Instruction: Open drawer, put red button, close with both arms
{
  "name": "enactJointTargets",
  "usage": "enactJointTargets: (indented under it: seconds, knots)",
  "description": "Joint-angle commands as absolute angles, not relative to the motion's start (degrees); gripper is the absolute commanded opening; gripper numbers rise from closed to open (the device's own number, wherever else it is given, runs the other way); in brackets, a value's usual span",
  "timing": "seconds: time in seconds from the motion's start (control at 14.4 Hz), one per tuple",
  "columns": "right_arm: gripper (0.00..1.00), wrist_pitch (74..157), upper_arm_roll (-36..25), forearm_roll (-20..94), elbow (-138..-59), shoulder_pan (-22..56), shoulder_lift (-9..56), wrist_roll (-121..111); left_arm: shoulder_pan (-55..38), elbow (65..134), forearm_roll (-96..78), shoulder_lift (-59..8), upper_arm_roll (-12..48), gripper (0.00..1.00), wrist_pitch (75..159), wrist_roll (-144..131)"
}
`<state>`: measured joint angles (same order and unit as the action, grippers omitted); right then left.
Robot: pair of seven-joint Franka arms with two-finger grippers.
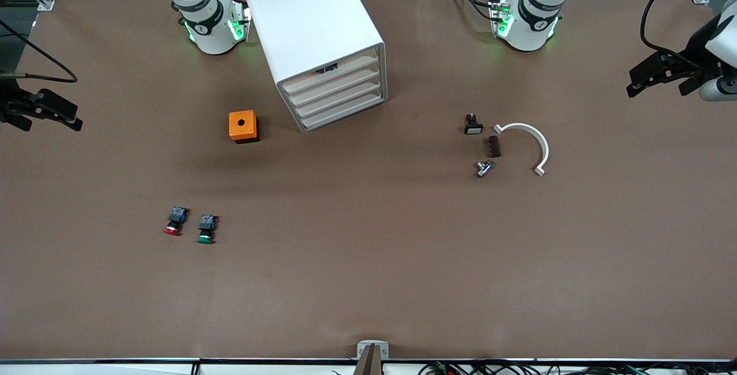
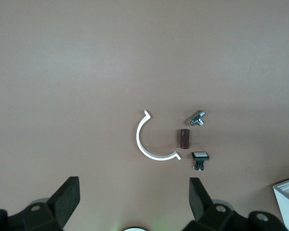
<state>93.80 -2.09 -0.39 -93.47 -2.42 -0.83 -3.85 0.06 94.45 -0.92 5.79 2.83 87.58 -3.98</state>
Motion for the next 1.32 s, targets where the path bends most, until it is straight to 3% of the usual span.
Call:
enactJointTargets:
  seconds: [0.0,0.63,1.25]
  knots:
    - [1.0,93.69,-2.2,-0.62,-93.43,-2.29,-0.97,-2.99,0.44,93.6,-0.79,5.62,3.16,1.0,86.75,-3.69]
    - [1.0,94.22,-2.46,-0.44,-93.08,-3.16,-0.09,-3.6,0.53,93.6,-0.79,4.4,2.99,1.0,86.75,-4.04]
    - [1.0,98.61,-2.55,3.33,-93.25,-3.16,10.97,-3.6,-2.01,93.6,-0.97,-2.8,3.95,1.0,87.54,-5.0]
